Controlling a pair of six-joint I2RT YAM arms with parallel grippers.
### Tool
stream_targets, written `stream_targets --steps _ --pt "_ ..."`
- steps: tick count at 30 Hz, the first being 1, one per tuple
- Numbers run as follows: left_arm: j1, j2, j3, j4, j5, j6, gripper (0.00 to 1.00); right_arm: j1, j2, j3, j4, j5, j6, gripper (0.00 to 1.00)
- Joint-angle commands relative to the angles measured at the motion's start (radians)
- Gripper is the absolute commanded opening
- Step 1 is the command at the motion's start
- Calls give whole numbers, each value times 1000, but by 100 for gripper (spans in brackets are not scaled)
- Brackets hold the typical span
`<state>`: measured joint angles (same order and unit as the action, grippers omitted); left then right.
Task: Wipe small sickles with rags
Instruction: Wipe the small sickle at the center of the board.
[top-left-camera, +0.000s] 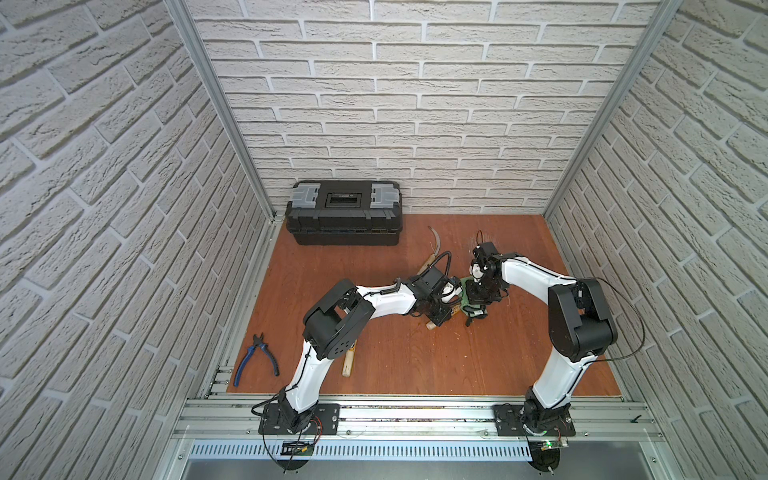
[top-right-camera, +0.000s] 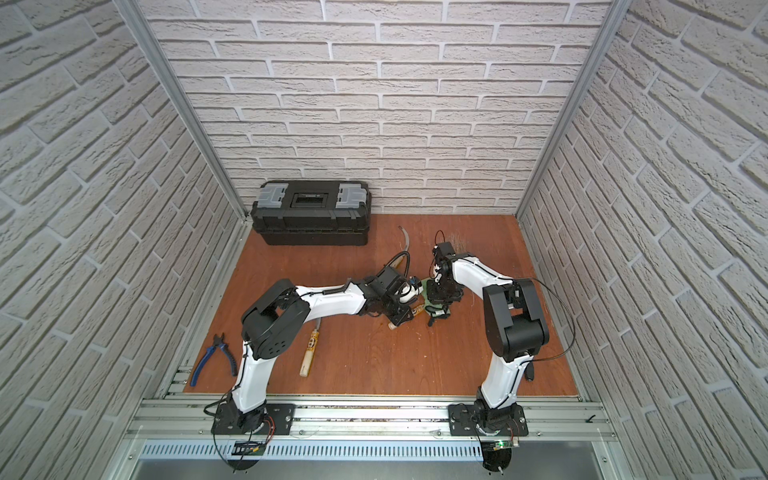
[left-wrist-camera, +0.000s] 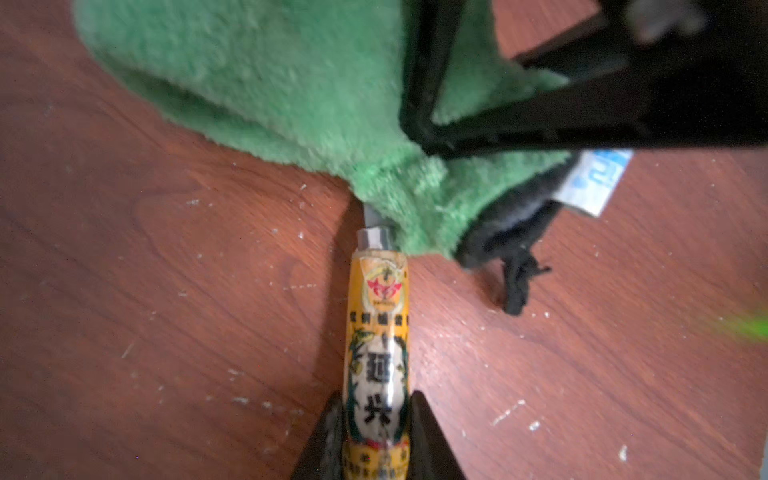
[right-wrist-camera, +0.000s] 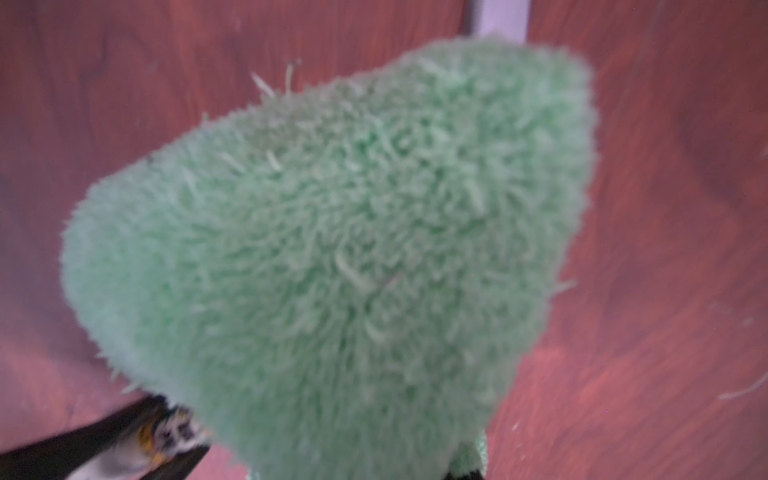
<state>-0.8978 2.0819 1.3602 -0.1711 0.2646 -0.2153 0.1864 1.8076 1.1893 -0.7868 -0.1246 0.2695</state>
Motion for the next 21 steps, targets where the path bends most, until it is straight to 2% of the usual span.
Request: stream_targets --steps 1,5,8,16,21 --pt "0 -1 -29 22 -30 -20 0 -3 -33 26 -143 -50 -10 2" --pt "-7 -13 -48 27 -36 -18 0 -45 -12 186 -225 63 -44 3" --pt "-11 -20 -58 24 -36 -17 0 -65 62 343 -269 126 -66 3" --pt "-18 -27 -56 3 -33 -15 0 -96 399 778 -410 187 -95 2" --pt "-18 -18 -42 -9 -31 -11 0 -96 544 903 -465 218 -90 3"
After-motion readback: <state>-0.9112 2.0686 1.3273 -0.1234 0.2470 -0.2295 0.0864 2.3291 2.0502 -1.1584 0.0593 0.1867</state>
